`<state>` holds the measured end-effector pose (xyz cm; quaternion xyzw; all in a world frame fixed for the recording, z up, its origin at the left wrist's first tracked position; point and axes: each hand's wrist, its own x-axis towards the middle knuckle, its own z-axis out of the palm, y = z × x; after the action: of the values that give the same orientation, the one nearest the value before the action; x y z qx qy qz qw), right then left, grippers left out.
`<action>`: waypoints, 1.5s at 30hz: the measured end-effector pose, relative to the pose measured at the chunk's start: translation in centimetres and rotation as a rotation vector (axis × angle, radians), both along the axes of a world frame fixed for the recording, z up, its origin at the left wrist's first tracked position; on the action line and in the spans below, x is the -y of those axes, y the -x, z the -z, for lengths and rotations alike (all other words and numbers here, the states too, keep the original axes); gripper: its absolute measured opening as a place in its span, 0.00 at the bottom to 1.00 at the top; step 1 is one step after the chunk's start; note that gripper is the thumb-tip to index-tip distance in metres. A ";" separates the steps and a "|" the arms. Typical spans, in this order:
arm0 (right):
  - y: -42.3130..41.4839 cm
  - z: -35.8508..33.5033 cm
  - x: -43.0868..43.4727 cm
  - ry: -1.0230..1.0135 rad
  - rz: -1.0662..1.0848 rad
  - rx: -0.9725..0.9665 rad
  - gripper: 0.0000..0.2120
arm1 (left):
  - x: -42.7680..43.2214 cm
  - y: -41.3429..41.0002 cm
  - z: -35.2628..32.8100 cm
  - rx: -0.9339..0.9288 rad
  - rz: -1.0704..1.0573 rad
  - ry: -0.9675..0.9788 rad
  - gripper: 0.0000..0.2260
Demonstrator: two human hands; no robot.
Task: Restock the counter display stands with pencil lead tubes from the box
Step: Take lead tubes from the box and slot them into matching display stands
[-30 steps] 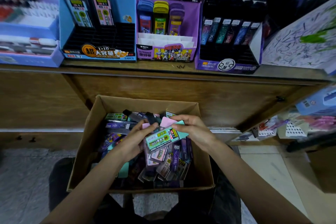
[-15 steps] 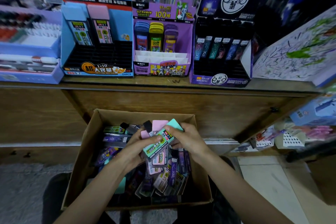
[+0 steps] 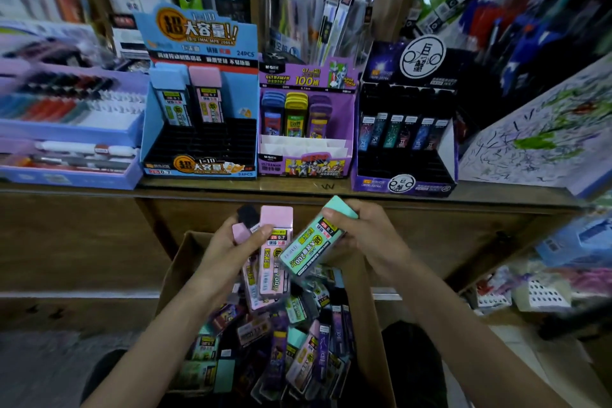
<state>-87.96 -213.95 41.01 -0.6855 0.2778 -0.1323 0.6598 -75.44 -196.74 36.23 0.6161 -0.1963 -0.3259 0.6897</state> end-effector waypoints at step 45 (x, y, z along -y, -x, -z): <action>-25.1 -13.7 0.7 1.588 -0.381 -0.256 0.11 | -7.6 -10.6 -7.2 0.138 -0.287 0.197 0.16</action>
<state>-62.89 -214.65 54.71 -0.9928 0.0537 -0.0962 -0.0465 -64.86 -189.15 43.45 0.5880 -0.1842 -0.1605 0.7710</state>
